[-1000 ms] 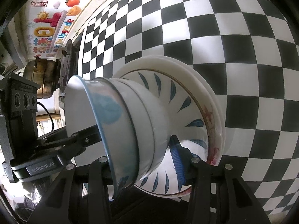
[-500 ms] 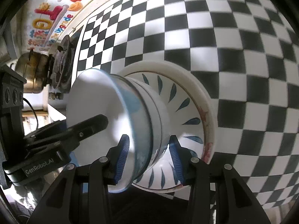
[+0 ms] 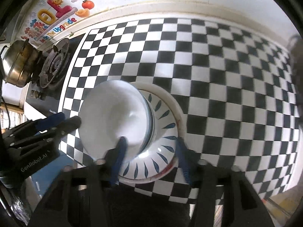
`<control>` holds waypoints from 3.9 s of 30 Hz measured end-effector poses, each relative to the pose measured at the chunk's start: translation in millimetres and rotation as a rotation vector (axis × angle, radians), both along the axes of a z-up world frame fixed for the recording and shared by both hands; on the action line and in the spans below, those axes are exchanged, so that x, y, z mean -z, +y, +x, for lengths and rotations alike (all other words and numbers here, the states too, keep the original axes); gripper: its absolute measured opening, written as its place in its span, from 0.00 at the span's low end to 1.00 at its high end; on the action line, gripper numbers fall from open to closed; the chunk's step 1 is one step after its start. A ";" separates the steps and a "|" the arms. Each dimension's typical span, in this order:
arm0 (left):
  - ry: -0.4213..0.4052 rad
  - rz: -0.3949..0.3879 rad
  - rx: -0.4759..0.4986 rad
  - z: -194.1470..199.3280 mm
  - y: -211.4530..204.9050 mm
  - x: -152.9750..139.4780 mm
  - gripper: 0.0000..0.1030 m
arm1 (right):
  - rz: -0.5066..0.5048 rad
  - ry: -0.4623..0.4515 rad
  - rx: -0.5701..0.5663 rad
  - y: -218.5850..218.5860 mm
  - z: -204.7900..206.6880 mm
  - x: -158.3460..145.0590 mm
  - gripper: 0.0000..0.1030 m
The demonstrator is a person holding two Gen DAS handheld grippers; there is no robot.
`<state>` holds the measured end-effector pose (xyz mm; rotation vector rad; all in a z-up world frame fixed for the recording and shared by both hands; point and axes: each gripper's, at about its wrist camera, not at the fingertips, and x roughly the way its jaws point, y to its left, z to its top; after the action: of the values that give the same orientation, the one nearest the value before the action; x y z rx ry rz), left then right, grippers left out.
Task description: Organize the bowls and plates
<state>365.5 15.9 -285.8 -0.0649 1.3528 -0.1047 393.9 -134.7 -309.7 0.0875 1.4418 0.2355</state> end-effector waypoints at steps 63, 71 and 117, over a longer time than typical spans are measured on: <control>-0.637 0.091 -0.039 -318.8 8.0 -255.8 0.84 | -0.155 -0.691 0.210 -8.9 -365.6 -313.8 0.90; -0.647 0.081 -0.029 -322.9 10.0 -258.3 0.84 | -0.172 -0.689 0.228 -7.1 -370.6 -313.9 0.90; -0.654 0.059 -0.037 -328.8 9.4 -261.9 0.84 | -0.206 -0.697 0.252 -1.4 -374.5 -322.6 0.90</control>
<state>36.7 25.3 -23.9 -0.0039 0.7008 -0.0472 19.4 -136.1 12.9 0.0134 0.7438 -0.0908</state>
